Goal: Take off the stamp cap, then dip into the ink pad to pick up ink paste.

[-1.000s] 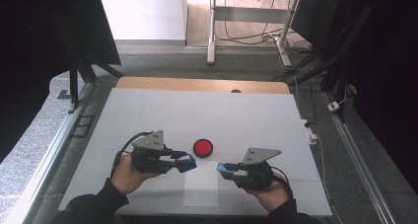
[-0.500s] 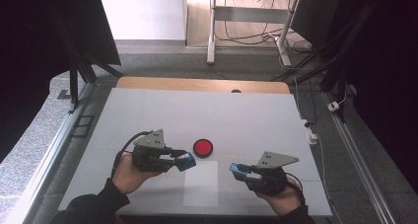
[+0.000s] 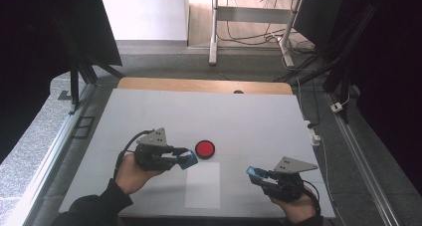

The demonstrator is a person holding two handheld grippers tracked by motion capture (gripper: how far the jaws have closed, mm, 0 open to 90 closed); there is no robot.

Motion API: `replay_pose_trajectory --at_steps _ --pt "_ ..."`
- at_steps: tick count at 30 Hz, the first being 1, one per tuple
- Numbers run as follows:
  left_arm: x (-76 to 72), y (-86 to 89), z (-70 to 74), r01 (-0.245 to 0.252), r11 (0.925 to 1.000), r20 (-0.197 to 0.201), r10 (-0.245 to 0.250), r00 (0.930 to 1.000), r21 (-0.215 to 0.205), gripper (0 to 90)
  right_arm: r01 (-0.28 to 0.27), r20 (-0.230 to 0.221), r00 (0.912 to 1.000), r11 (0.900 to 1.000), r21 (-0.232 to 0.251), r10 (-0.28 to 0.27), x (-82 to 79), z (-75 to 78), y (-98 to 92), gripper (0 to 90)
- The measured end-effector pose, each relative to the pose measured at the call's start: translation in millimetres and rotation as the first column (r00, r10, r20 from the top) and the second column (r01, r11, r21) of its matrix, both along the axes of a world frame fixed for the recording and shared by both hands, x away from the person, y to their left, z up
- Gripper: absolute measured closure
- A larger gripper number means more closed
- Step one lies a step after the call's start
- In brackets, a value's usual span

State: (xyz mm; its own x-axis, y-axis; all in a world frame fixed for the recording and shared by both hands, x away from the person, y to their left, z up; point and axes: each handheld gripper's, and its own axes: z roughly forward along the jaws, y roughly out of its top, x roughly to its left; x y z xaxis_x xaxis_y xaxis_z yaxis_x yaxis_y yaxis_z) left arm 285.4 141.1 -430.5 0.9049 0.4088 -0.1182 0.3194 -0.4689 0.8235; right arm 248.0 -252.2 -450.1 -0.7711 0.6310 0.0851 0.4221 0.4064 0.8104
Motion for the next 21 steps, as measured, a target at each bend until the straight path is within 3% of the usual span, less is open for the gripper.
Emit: replay_pose_trajectory --at_steps 9,18,21 --pt "3.2 -0.6 -0.7 -0.026 0.9997 -0.005 0.026 0.9997 0.001 70.4 0.067 -0.013 0.9977 0.998 0.0 -0.067 -4.5 -0.4 -11.2 68.1" --pt "9.3 -4.1 0.2 -0.048 0.9988 -0.011 0.048 0.9988 0.013 70.4 0.086 -0.037 0.9957 0.996 0.014 -0.085 -8.7 -1.6 -20.4 68.0" --pt "13.0 -5.0 0.6 -0.063 0.9978 -0.035 0.064 0.9973 0.02 70.5 0.093 -0.046 0.9947 0.996 0.012 -0.092 -9.0 -2.7 -22.6 68.0"
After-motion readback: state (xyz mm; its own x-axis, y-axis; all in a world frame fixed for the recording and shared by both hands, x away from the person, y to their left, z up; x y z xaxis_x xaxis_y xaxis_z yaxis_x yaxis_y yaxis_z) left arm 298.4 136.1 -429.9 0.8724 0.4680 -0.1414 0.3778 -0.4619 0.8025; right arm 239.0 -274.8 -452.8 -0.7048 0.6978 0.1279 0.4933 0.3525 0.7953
